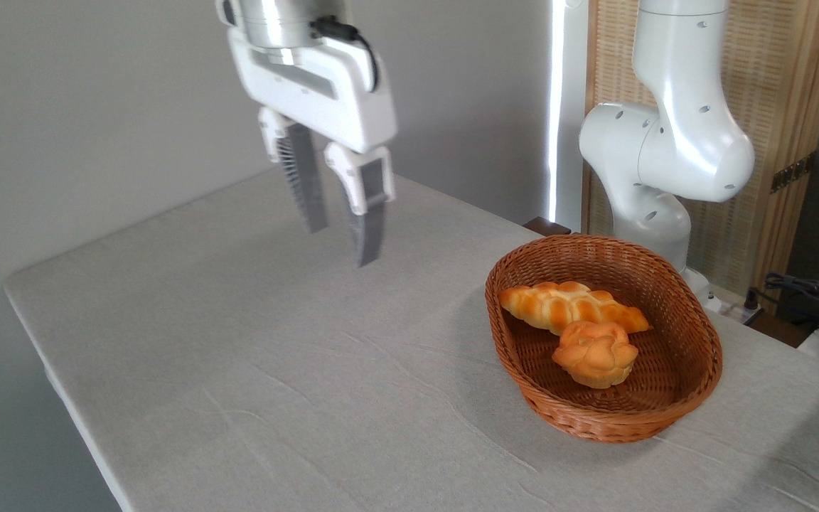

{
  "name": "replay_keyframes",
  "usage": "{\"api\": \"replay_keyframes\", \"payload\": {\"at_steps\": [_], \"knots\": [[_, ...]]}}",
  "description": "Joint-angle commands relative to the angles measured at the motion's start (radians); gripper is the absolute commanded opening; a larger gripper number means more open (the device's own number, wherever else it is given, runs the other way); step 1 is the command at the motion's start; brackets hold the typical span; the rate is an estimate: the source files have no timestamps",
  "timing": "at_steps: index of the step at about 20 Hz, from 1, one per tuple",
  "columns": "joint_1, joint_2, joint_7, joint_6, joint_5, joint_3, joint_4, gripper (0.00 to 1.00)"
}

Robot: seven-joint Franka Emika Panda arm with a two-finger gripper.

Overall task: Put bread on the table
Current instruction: 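Move the open gripper down over the round orange bun in the basket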

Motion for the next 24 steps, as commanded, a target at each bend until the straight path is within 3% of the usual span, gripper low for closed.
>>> {"api": "replay_keyframes", "payload": {"at_steps": [1,3,5,7,15,21,22,23,24], "knots": [[0.032,-0.239,0.101,0.003,-0.007,0.002,-0.293,1.00],[0.042,-0.338,0.118,0.006,0.006,0.010,-0.433,1.00],[0.041,-0.400,0.237,0.003,0.088,0.043,-0.527,1.00],[0.041,-0.438,0.305,0.006,0.130,0.095,-0.608,1.00],[0.036,-0.429,0.423,0.199,0.245,0.319,-0.782,1.00],[0.044,-0.396,0.436,0.267,0.245,0.326,-0.817,1.00],[0.044,-0.391,0.437,0.270,0.245,0.326,-0.820,0.87],[0.043,-0.391,0.445,0.269,0.245,0.324,-0.820,0.66],[0.043,-0.391,0.456,0.269,0.243,0.324,-0.819,0.54]]}}
